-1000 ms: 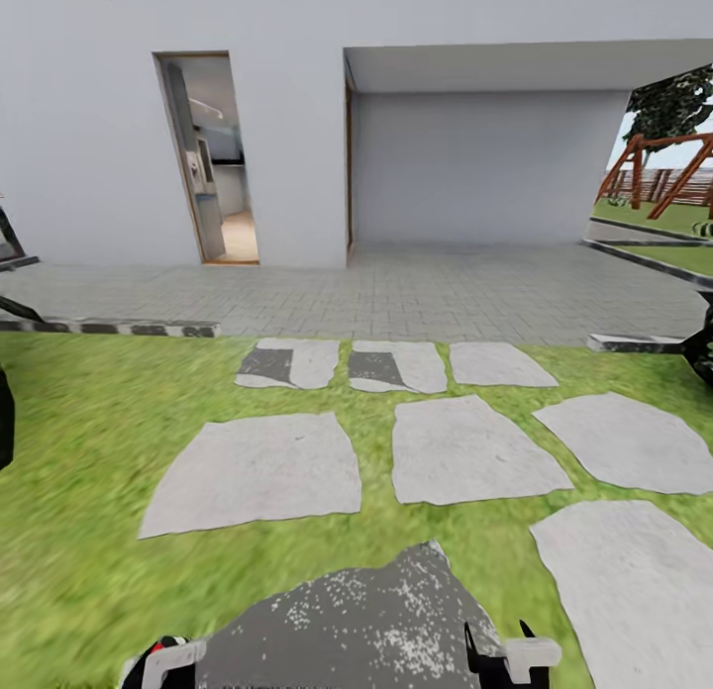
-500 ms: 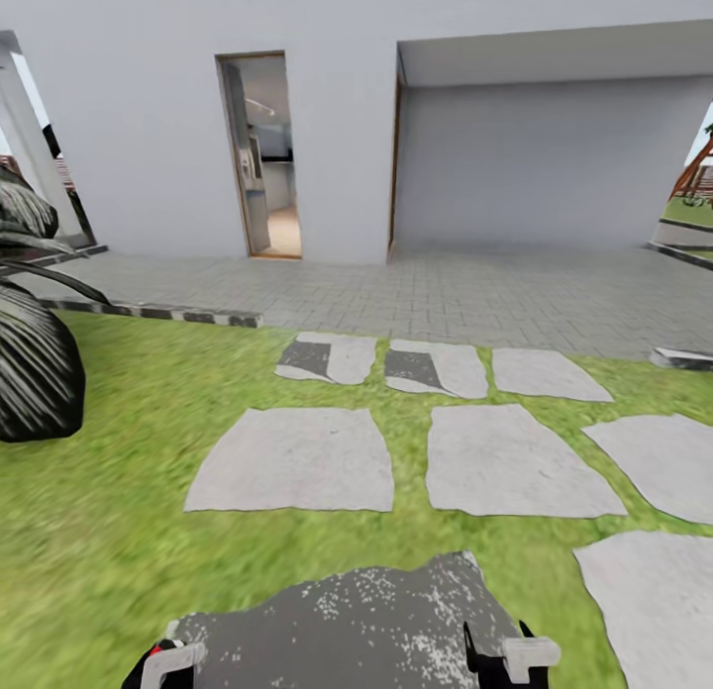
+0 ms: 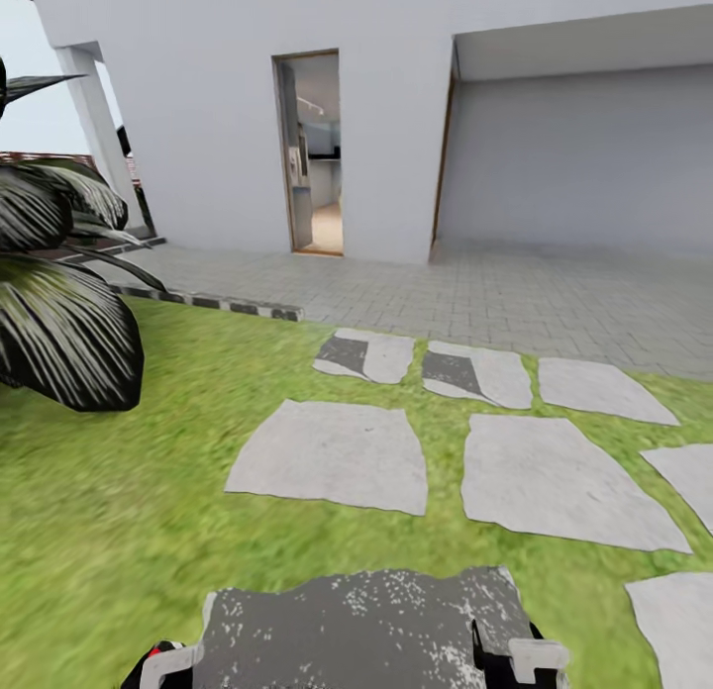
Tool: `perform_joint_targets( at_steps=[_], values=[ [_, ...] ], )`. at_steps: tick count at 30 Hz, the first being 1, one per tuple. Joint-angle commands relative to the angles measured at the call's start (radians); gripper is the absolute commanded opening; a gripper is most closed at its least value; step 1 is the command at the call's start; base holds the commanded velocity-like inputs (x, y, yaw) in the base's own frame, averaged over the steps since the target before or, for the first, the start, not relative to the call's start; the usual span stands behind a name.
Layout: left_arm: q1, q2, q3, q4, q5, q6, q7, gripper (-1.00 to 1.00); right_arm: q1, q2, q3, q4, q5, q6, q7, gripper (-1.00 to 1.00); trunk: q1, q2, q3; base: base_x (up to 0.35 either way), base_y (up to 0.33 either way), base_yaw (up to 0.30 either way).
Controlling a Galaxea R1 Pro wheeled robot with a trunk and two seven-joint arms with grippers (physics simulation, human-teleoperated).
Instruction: In the garden, pick up the pesticide atomizer on the floor and spray pesticide onto both trees until each tree trunk is fully covered.
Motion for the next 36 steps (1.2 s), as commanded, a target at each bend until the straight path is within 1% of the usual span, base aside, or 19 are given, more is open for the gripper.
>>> perform_joint_targets(
  at_steps=[1, 36],
  values=[
    [0.0, 0.0, 0.0, 0.0, 0.0, 0.0, 0.0, -1.0, 0.0, 0.0, 0.0, 0.0, 0.0, 0.0, -0.001, 1.0, 0.0, 0.0, -0.001, 0.0, 0.0, 0.279],
    [0.0, 0.0, 0.0, 0.0, 0.005, 0.001, 0.0, -1.0, 0.0, 0.001, 0.0, 0.002, 0.0, -0.001, -0.006, 1.0, 0.0, 0.0, -0.023, 0.0, 0.0, 0.274]
  ],
)
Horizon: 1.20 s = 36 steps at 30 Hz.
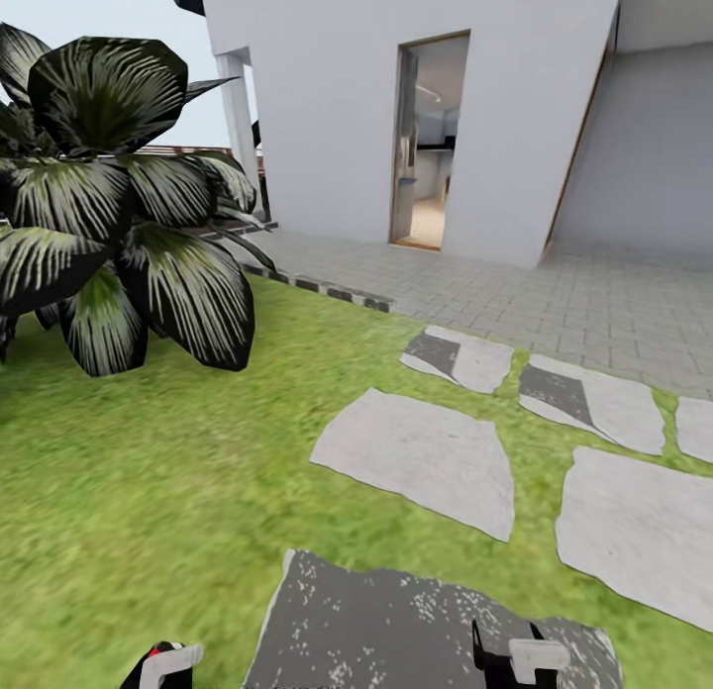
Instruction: In the garden, pick up the pesticide atomizer on the floor and spray pesticide onto both trees until each tree trunk is fully covered.
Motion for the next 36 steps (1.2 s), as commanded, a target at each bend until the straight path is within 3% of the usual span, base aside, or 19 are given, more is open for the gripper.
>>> perform_joint_targets(
  at_steps=[1, 36],
  values=[
    [0.0, 0.0, 0.0, 0.0, 0.0, 0.0, 0.0, -1.0, 0.0, 0.0, 0.0, 0.0, 0.0, 0.0, 0.0, 1.0, 0.0, 0.0, 0.0, 0.0, 0.0, 0.275],
    [0.0, 0.001, 0.0, 0.001, 0.0, 0.0, 0.0, -1.0, 0.0, 0.0, 0.0, 0.0, 0.0, 0.0, 0.001, 1.0, 0.0, 0.0, -0.001, 0.0, 0.0, 0.279]
  ],
)
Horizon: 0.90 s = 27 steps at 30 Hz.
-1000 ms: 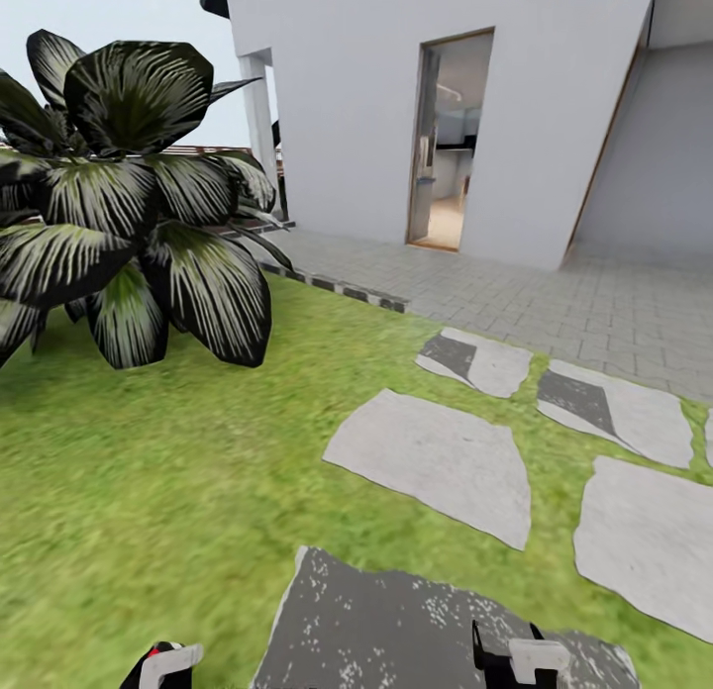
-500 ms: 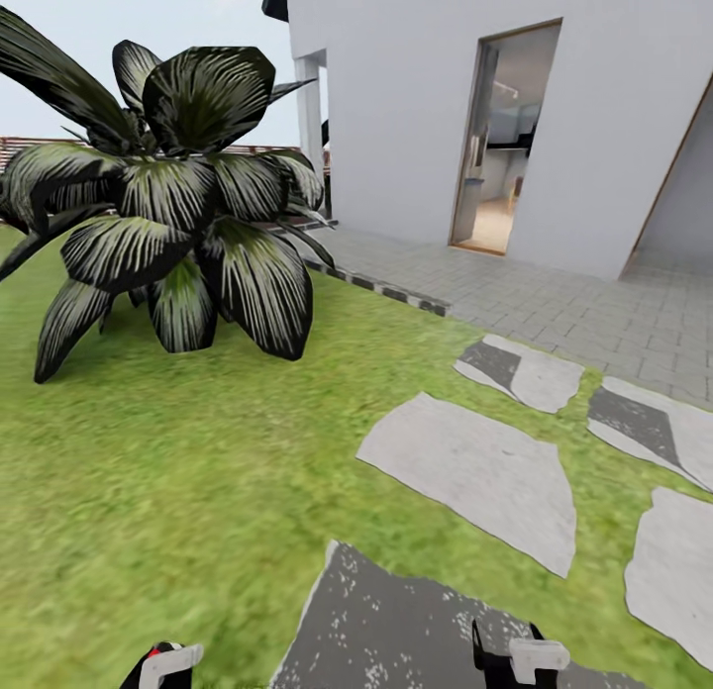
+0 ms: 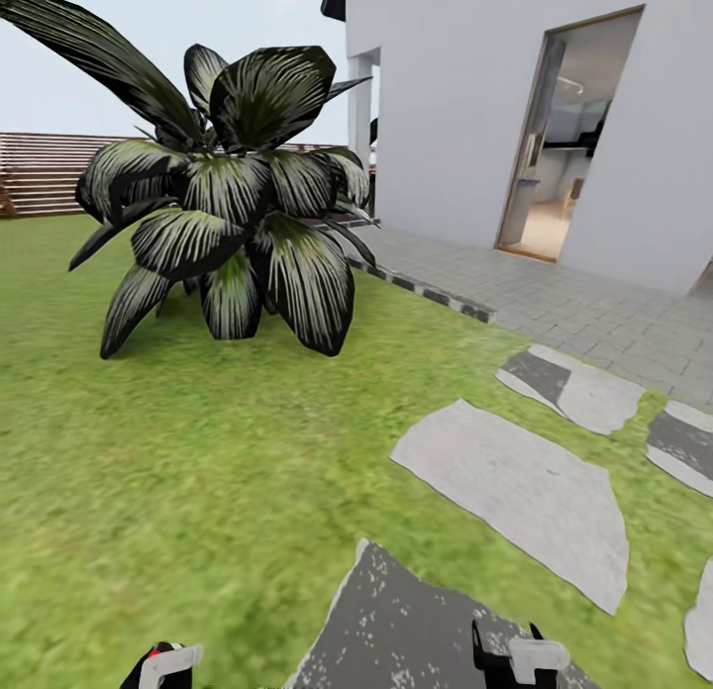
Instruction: In the garden, pick up the pesticide atomizer on the floor and spray pesticide onto both trees until each tree trunk is fully covered.
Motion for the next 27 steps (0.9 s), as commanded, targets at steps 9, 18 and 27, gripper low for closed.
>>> perform_joint_targets(
  at_steps=[9, 18, 27],
  values=[
    [0.0, 0.0, 0.0, 0.0, 0.0, -0.002, 0.002, -1.0, 0.0, 0.0, 0.0, 0.0, 0.0, 0.001, 0.0, 1.0, 0.0, 0.0, 0.0, 0.0, 0.157, 0.279],
    [0.0, 0.001, 0.0, 0.0, 0.0, -0.001, 0.002, -1.0, 0.0, 0.0, 0.0, 0.0, 0.0, 0.0, 0.0, 1.0, 0.0, 0.0, 0.0, 0.0, 0.304, 0.279],
    [0.0, 0.0, 0.0, 0.0, 0.0, -0.002, 0.002, -1.0, 0.0, 0.0, 0.0, 0.0, 0.0, 0.0, 0.0, 1.0, 0.0, 0.0, 0.0, 0.0, 0.306, 0.279]
  ],
)
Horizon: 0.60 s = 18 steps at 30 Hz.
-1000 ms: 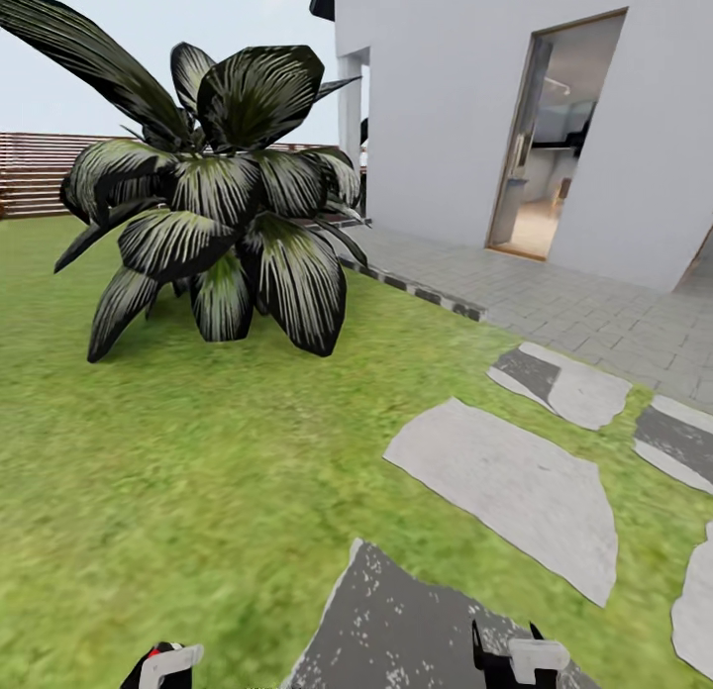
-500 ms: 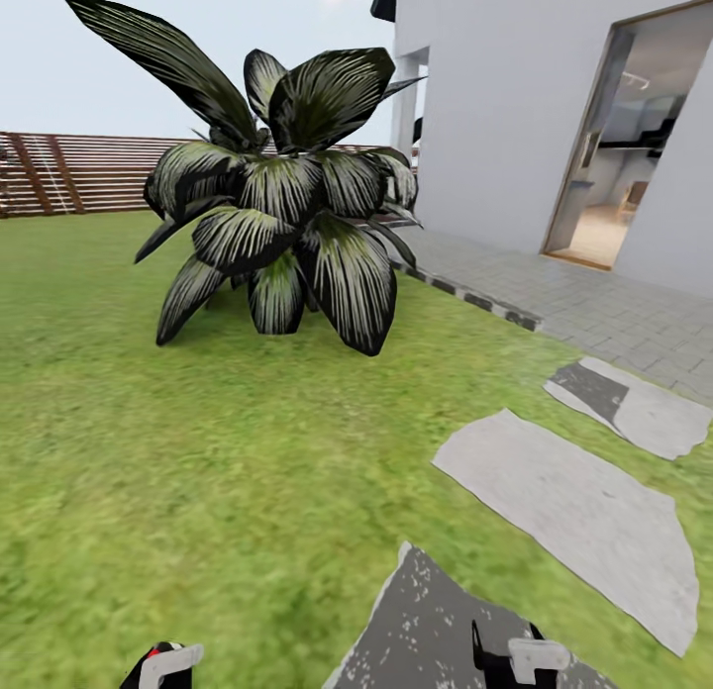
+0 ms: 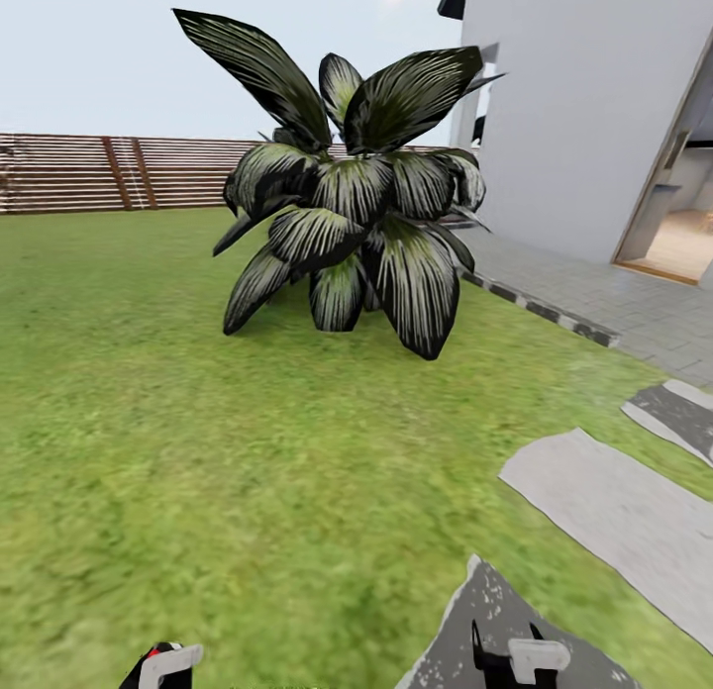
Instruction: In the garden, pick up the pesticide atomizer on the floor and spray pesticide onto both trees until each tree trunk is fully covered.
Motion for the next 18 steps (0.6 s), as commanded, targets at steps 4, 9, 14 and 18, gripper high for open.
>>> perform_joint_targets(
  at_steps=[4, 9, 14, 18],
  values=[
    [0.0, 0.0, 0.0, 0.0, 0.0, 0.0, 0.0, -1.0, 0.0, 0.0, 0.0, 0.0, 0.0, 0.0, 0.0, 1.0, 0.0, 0.0, 0.0, 0.0, 0.209, 0.279],
    [0.0, 0.0, 0.0, 0.0, 0.0, 0.001, 0.0, -1.0, 0.0, 0.001, 0.0, 0.0, 0.0, -0.001, 0.0, 1.0, 0.0, 0.0, 0.0, 0.0, 0.034, 0.279],
    [0.0, 0.0, 0.0, -0.001, 0.0, 0.003, 0.0, -1.0, 0.0, 0.002, 0.0, 0.0, 0.0, 0.0, 0.0, 1.0, 0.0, 0.0, 0.0, 0.0, 0.003, 0.279],
    [0.0, -0.001, 0.0, -0.001, 0.0, 0.003, -0.001, -1.0, 0.0, 0.002, 0.0, 0.0, 0.0, 0.0, 0.0, 1.0, 0.0, 0.0, 0.0, 0.0, 0.0, 0.279]
  ],
)
